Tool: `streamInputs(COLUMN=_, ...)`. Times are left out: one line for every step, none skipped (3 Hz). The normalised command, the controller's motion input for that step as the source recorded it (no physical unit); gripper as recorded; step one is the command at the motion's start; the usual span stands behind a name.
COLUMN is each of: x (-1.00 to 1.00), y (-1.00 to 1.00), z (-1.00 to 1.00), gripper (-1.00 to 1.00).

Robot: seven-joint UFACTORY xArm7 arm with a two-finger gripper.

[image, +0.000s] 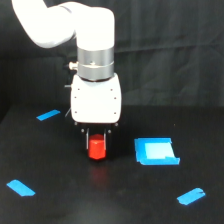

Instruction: Pick up the red object from the table

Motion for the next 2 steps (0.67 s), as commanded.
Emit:
streamInputs(x=-0.02, y=0.0, z=0.7, gripper=-0.96)
streamInputs(x=0.11, y=0.0, z=0.93, gripper=-0.97)
